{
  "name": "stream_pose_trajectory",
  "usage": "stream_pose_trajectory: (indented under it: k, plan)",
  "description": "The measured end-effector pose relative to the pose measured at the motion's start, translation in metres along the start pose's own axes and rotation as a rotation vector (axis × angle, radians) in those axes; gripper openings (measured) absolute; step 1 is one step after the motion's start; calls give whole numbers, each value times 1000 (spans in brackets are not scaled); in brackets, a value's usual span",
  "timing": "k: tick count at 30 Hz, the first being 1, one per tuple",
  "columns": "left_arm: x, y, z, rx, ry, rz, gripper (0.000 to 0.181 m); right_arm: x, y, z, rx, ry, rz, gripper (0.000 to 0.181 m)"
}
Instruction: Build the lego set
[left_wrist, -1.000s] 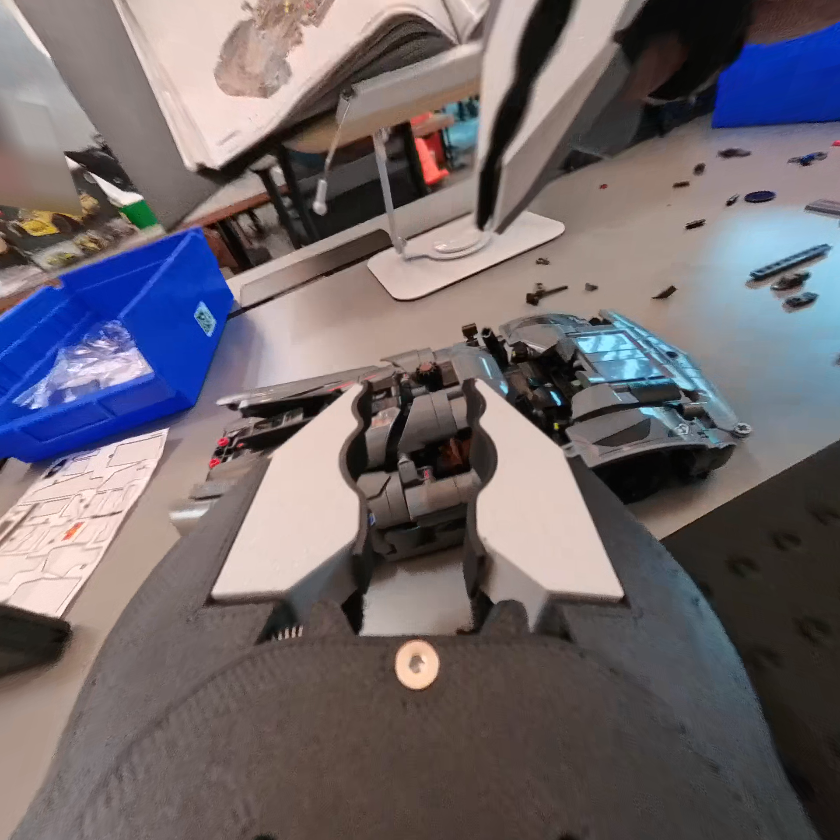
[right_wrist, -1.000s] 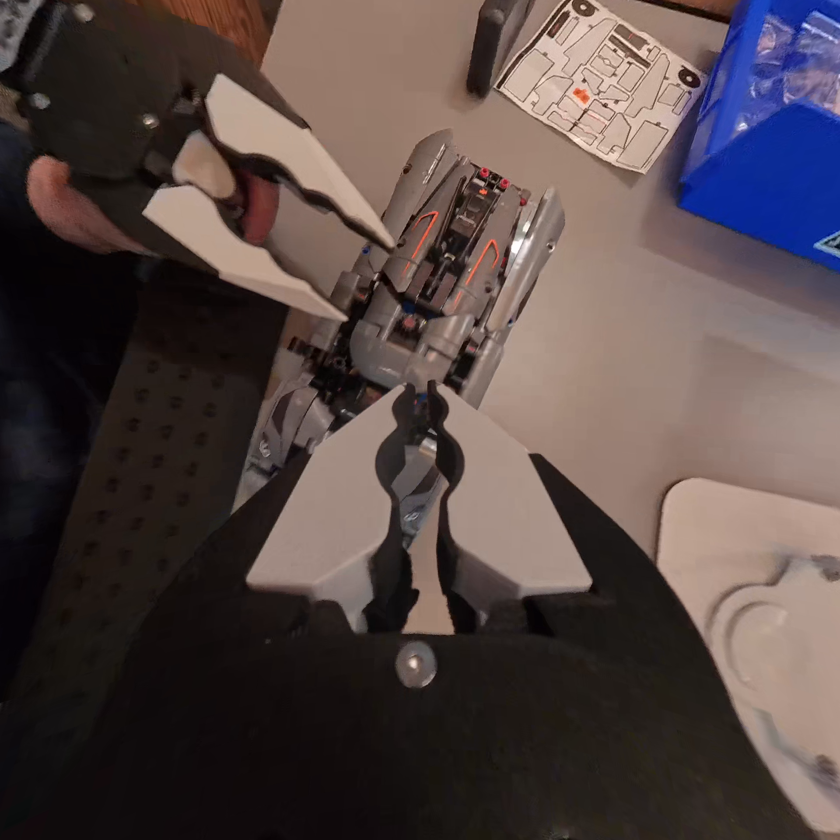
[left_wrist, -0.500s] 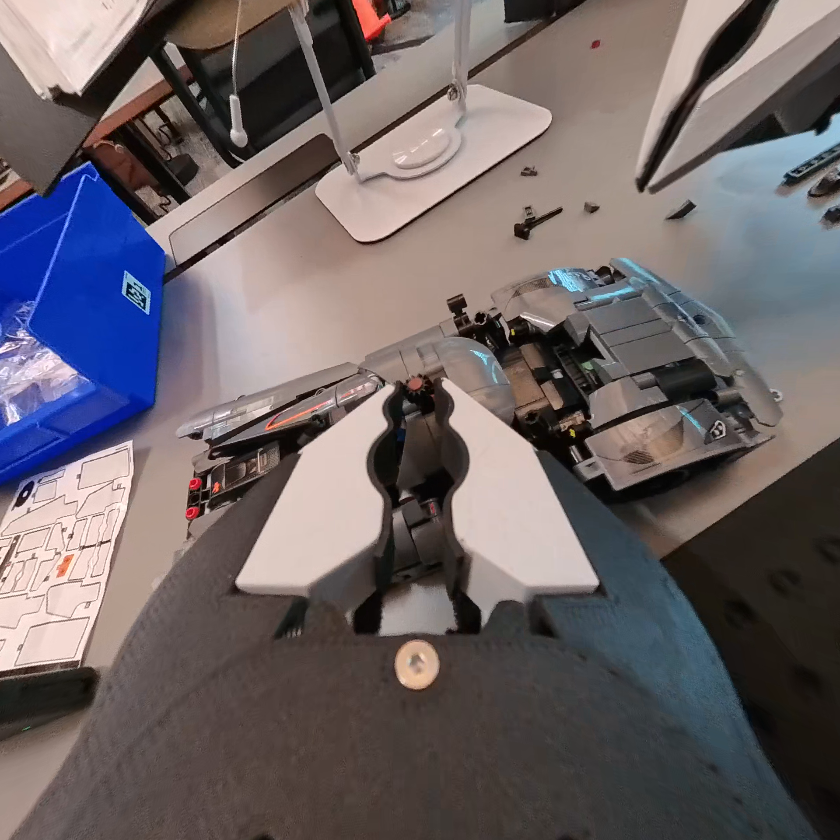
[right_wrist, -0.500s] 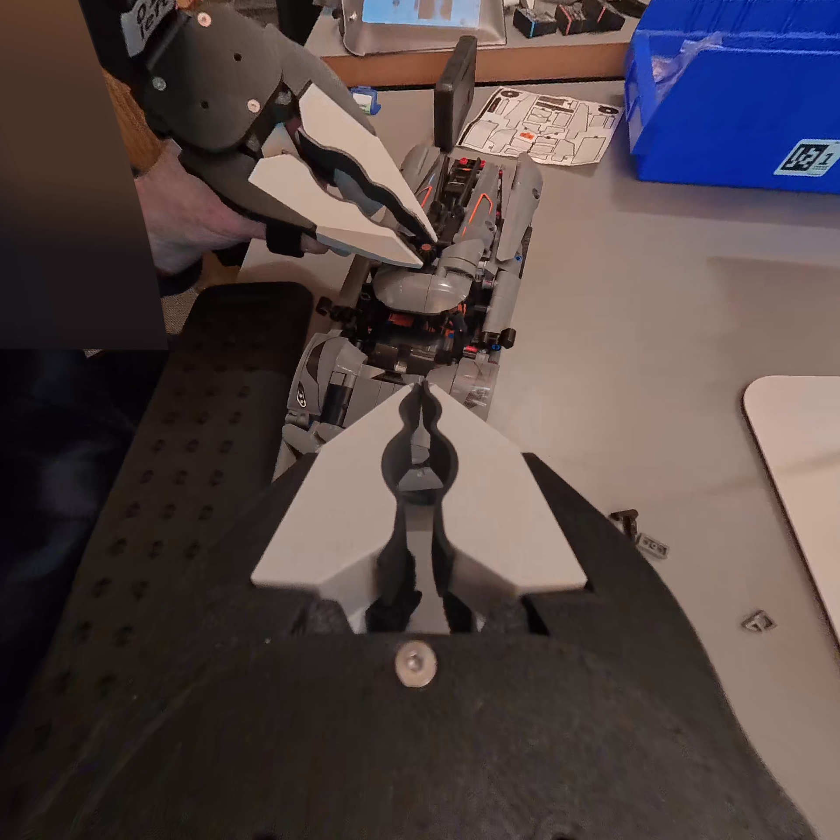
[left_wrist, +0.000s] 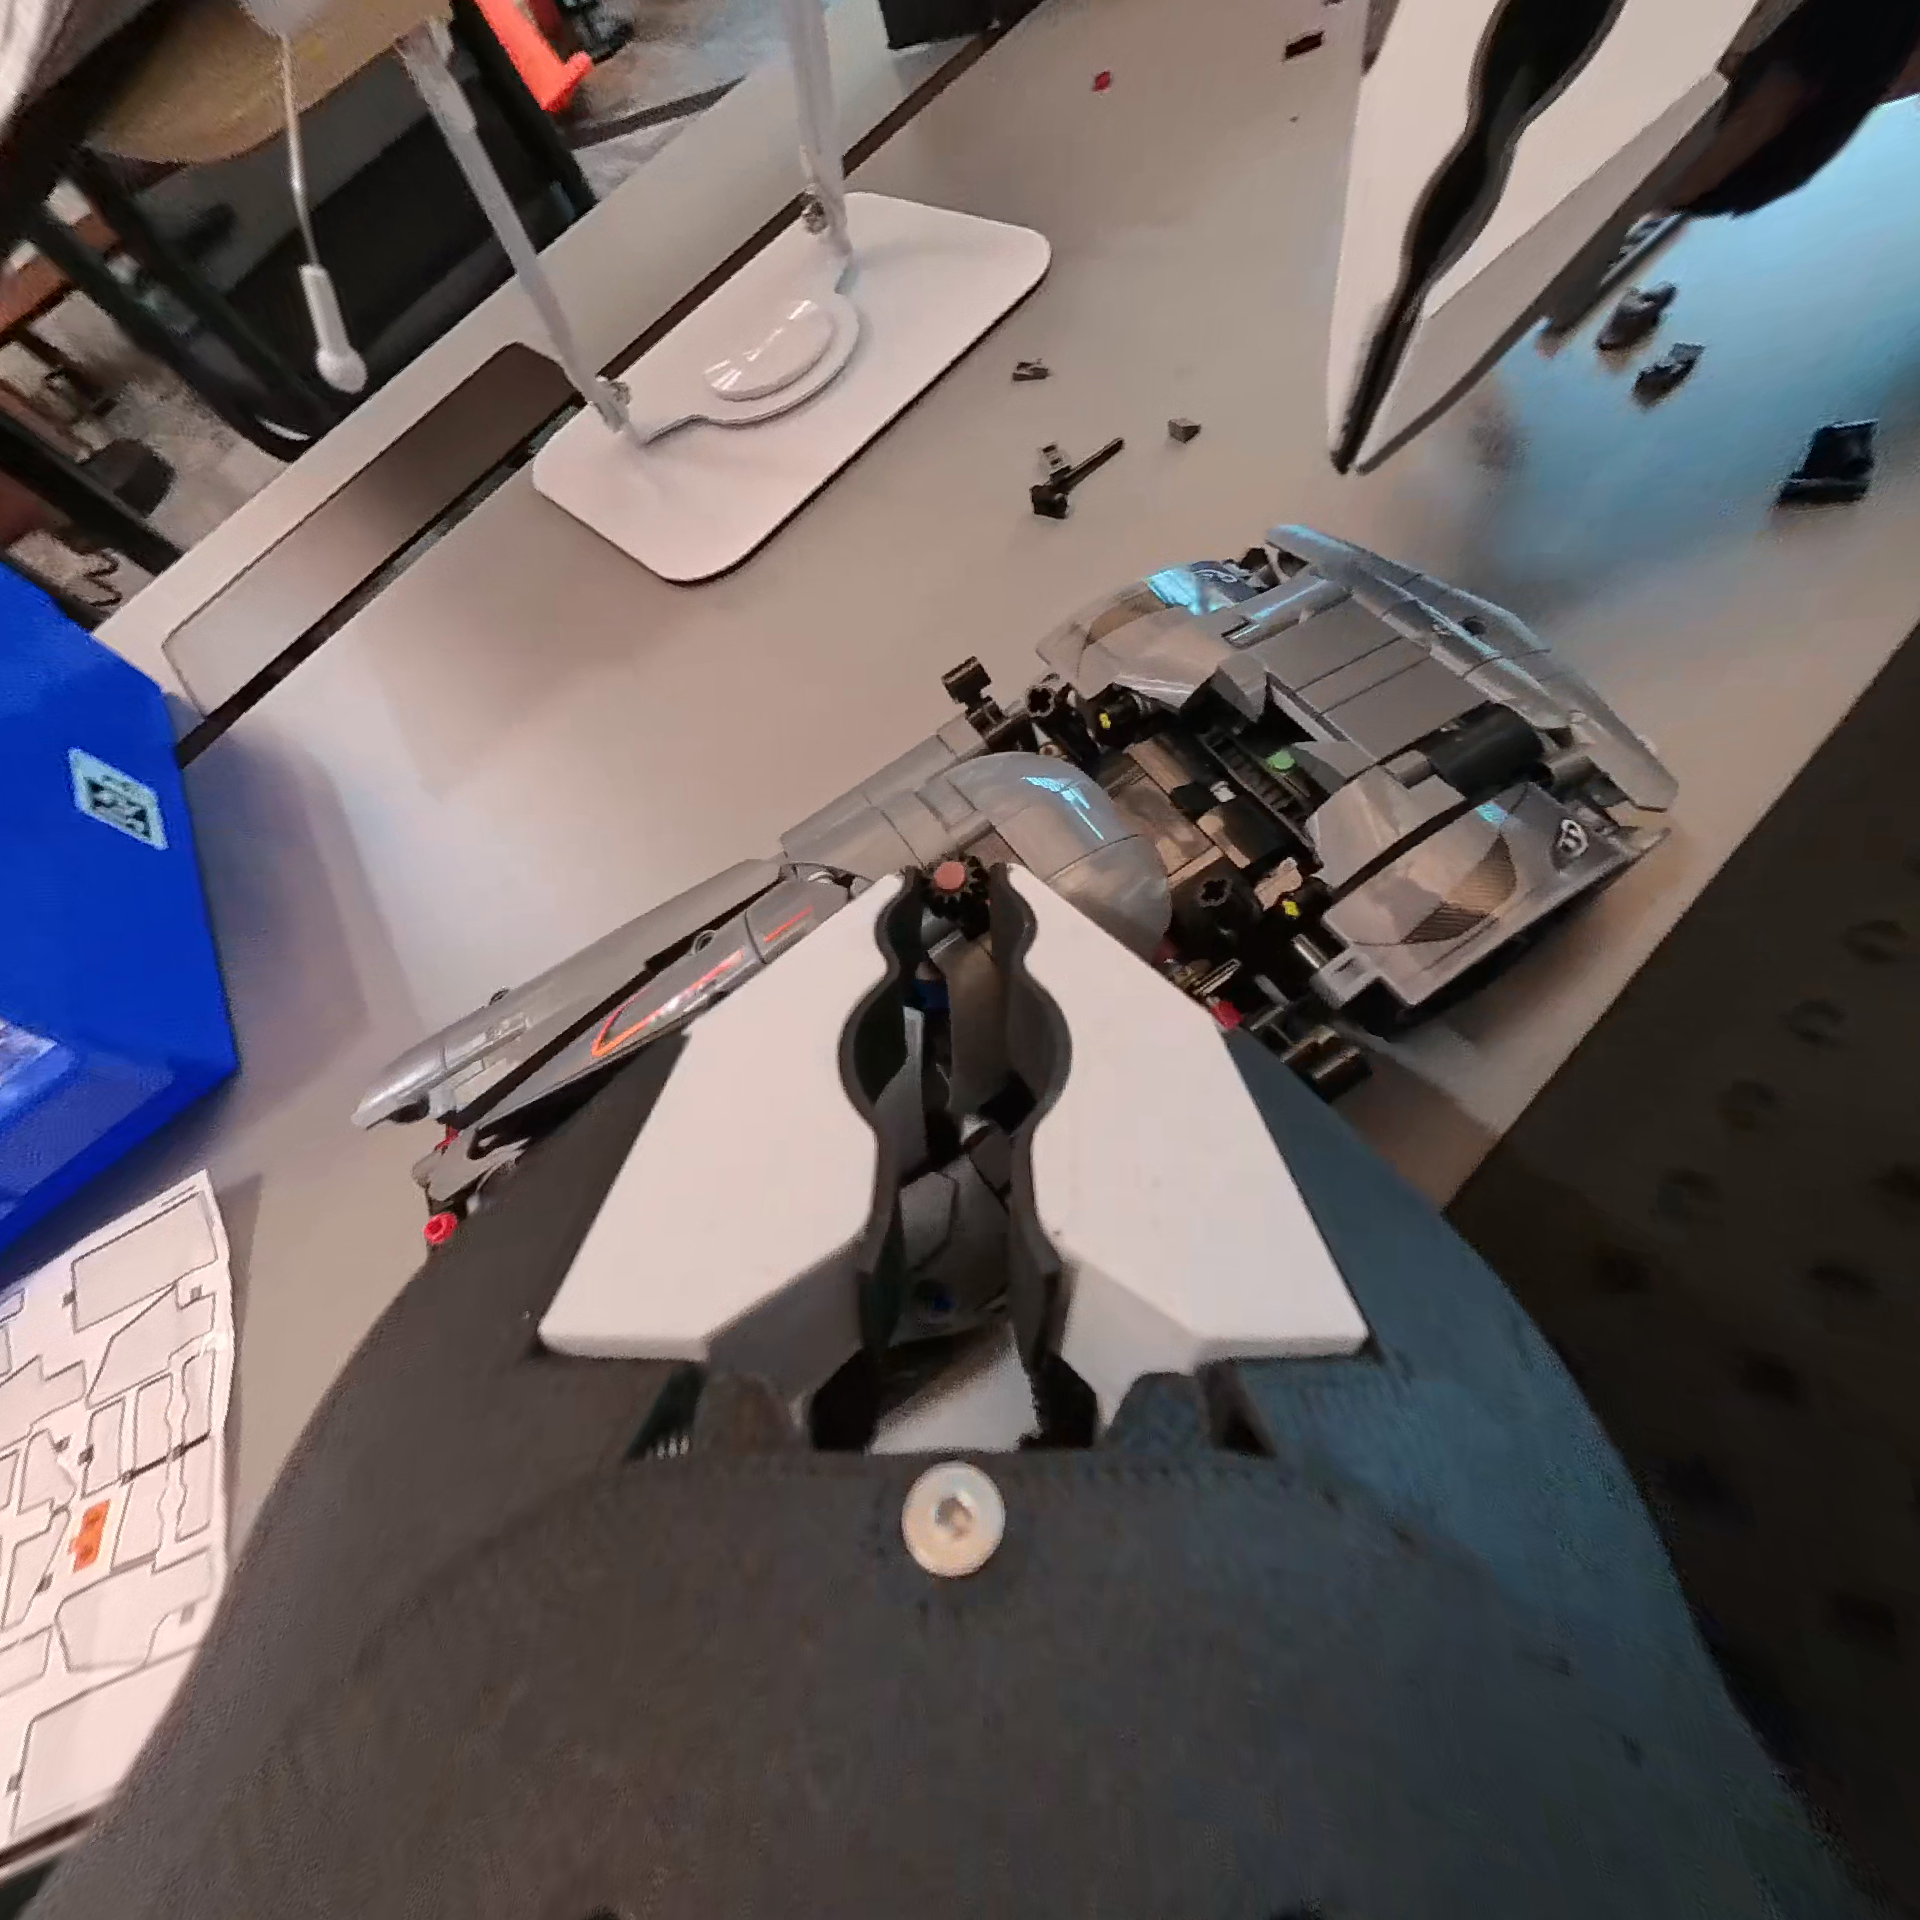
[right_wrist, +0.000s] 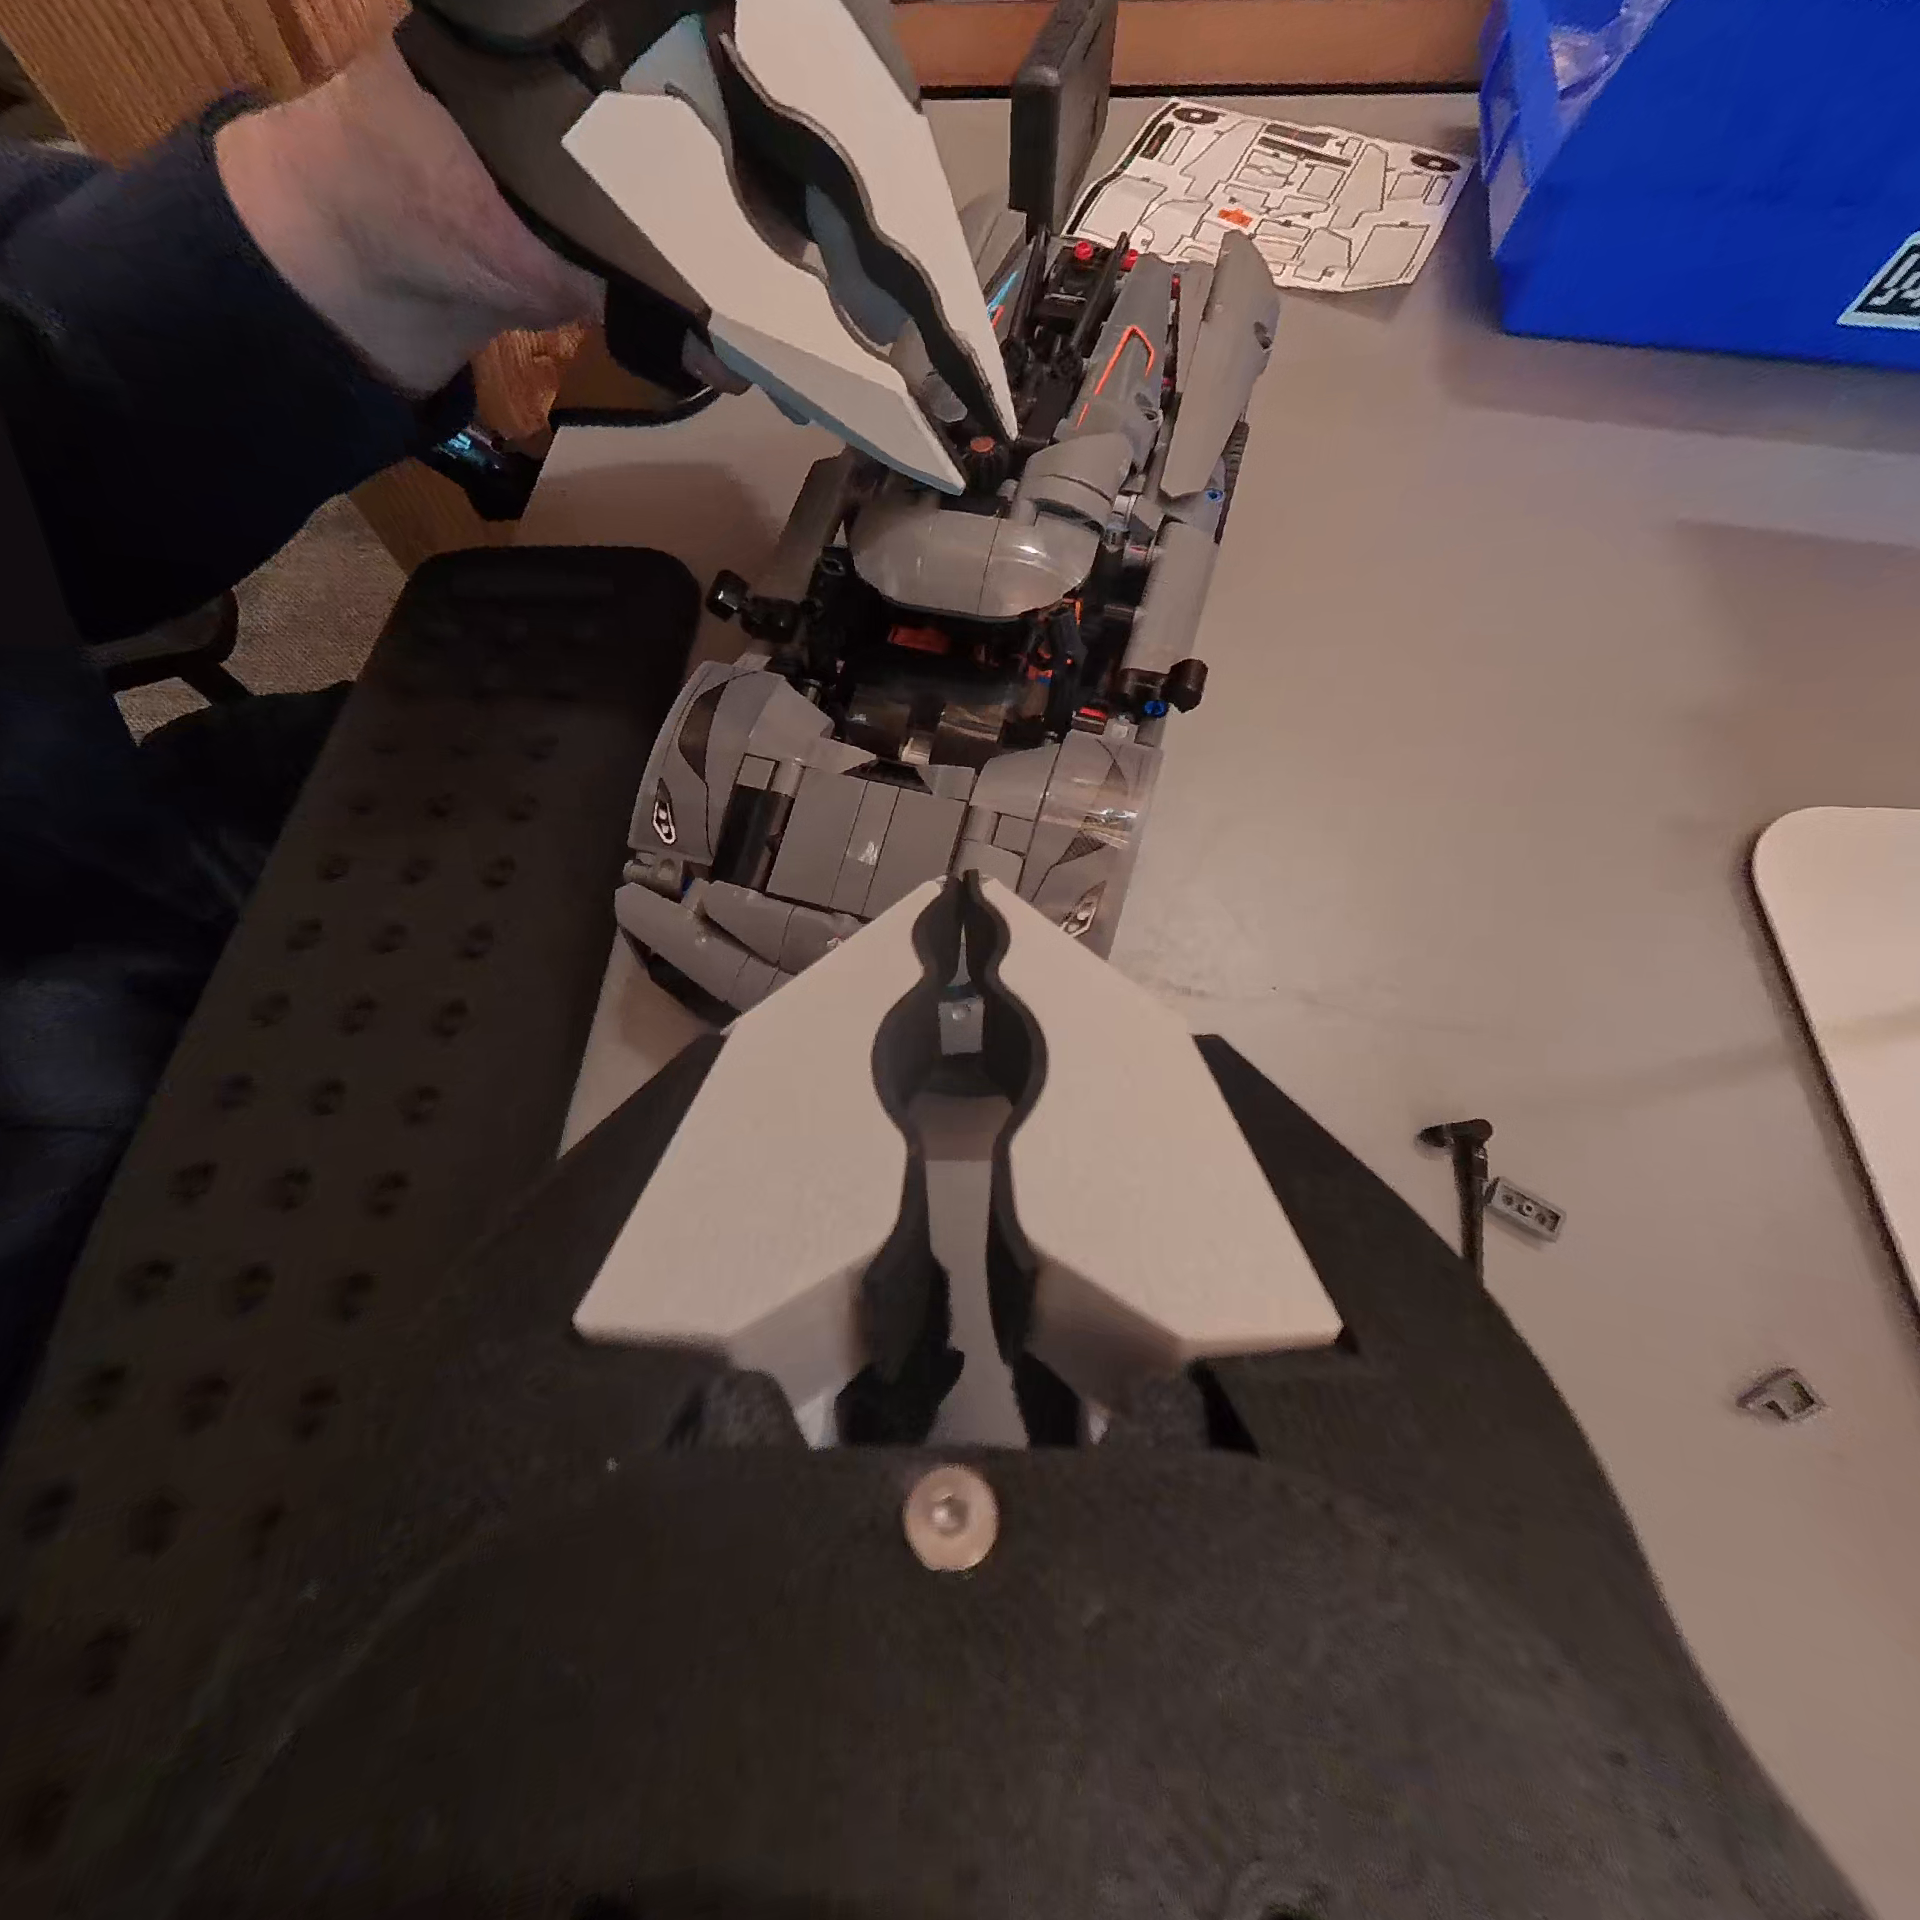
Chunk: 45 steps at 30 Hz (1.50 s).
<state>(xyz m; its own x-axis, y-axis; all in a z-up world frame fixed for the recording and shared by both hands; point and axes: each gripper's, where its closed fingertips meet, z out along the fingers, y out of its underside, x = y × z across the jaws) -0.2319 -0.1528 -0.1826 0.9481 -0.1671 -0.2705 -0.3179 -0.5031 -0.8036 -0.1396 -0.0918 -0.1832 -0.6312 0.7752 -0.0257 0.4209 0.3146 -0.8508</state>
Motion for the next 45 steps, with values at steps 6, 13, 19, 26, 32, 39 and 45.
stream_pose_trajectory:
  k: [6, 13, 19, 26, 32, 39, 45]
  plan:
    - [-4, 1, -2, -4, 34, 2, 18, -1, -1, -3, 11, 0, -5, 0]
    - [-7, -1, -7, -13, -34, -93, 23, -1, 5, -7, 9, 2, 2, 0]
    - [-6, -3, -7, -2, -72, -101, 23, 11, 11, -12, -14, 70, 19, 3]
    - [-11, -10, -22, 96, -130, -159, 31, 11, 9, -6, -30, 110, -49, 35]
    - [-10, -5, -10, 5, -144, -181, 24, 13, 18, 1, -68, 145, -71, 31]
    - [-1, 1, -1, -149, -140, -259, 15, 11, 23, 2, -95, 161, -106, 29]
    - [0, 1, 2, -186, -147, -267, 16, 8, 23, -3, -93, 169, -124, 28]
